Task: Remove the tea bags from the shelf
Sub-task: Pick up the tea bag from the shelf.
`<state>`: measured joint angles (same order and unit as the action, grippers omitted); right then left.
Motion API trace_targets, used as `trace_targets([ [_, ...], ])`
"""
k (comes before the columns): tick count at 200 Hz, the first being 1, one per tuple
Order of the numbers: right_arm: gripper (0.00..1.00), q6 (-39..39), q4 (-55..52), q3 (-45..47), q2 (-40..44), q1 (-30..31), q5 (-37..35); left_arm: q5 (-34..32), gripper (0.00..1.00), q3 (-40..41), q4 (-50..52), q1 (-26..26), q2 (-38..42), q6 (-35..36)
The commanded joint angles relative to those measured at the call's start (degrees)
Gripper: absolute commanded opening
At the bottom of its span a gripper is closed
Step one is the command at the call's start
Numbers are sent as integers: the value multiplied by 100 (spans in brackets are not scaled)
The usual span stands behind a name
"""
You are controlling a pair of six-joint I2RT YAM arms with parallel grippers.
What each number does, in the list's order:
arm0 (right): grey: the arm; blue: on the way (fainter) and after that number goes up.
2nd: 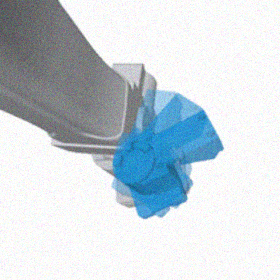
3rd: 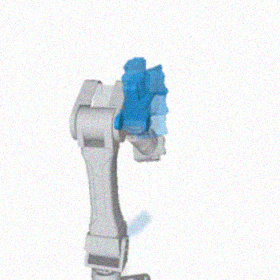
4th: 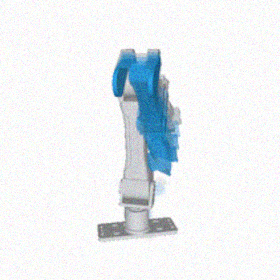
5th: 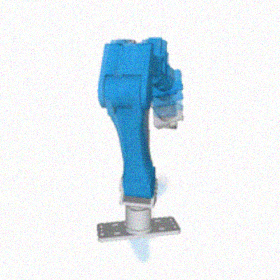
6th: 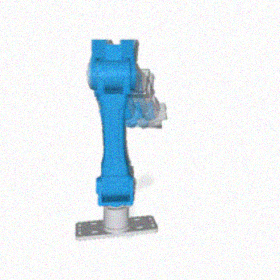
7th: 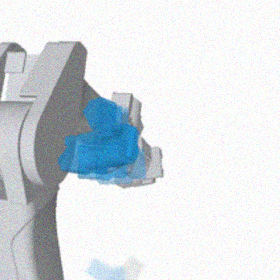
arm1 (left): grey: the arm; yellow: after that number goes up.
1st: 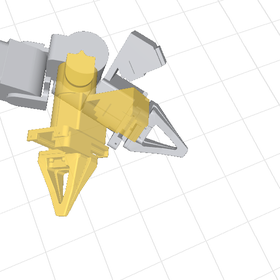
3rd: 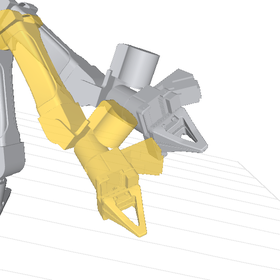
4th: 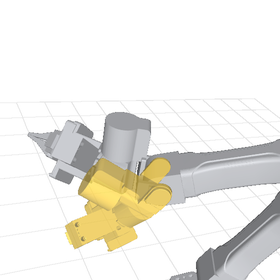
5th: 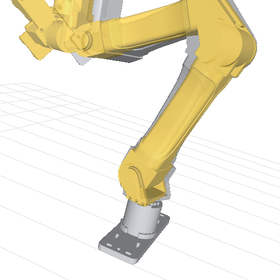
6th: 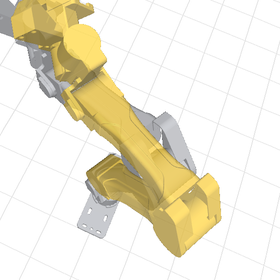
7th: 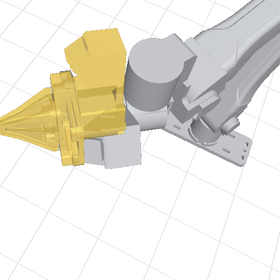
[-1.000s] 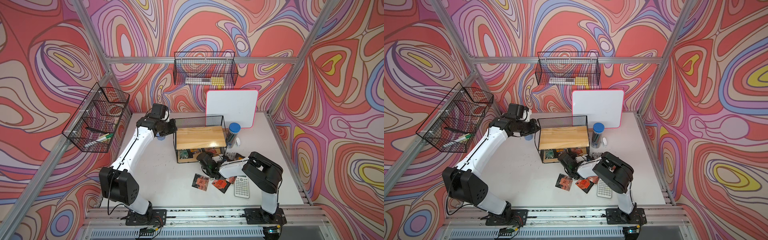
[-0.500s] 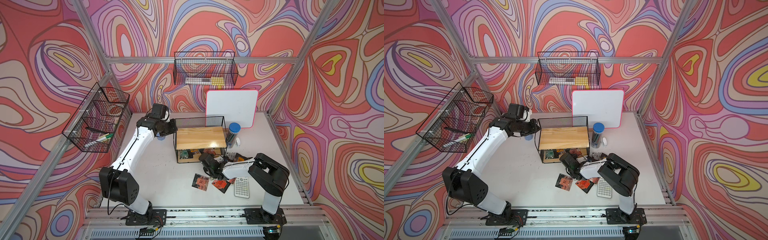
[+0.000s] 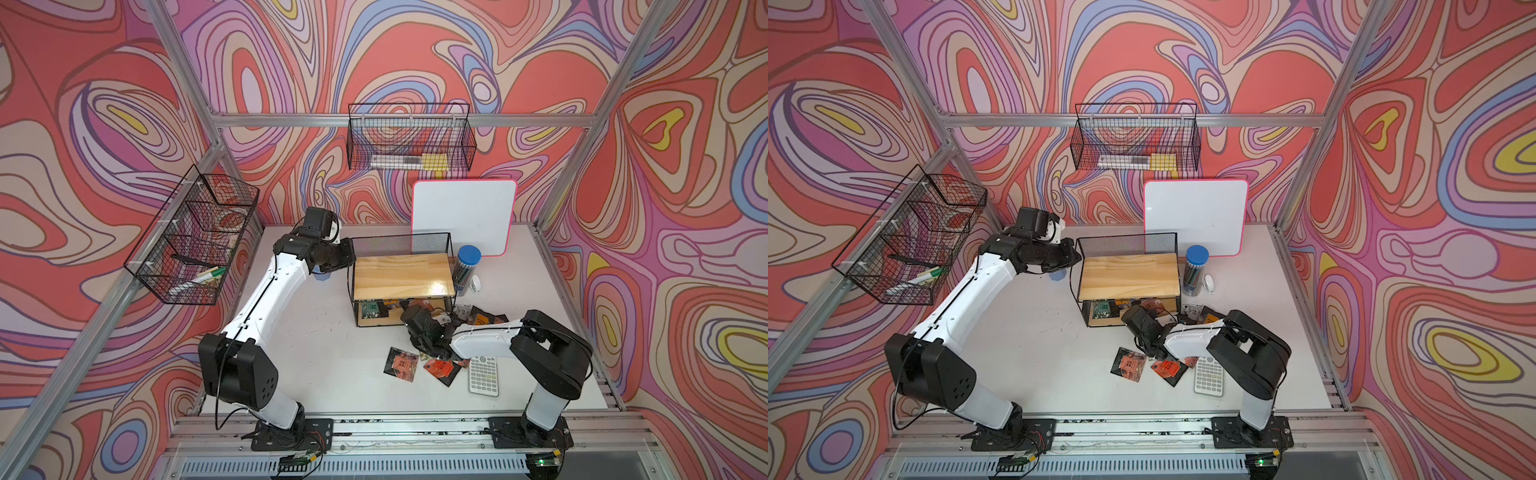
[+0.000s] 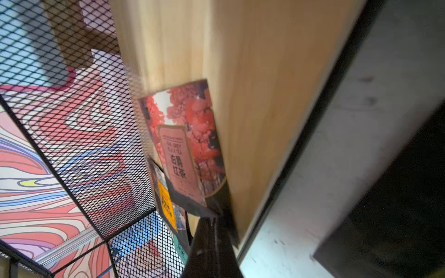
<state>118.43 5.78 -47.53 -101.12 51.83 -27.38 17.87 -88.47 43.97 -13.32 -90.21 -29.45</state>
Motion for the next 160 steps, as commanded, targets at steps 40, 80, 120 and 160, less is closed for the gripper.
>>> trace_targets([
  [40,3,1284,-73,242,489,-56,-453,-135,10,93,306,14,-30,266],
  [80,12,1308,264,452,383,-51,-146,-129,10,126,284,14,-22,271],
  [120,8,1581,611,426,-156,-51,68,-104,10,122,279,14,-18,236],
  [160,15,1524,824,226,-479,-43,129,-199,8,156,319,14,30,169],
])
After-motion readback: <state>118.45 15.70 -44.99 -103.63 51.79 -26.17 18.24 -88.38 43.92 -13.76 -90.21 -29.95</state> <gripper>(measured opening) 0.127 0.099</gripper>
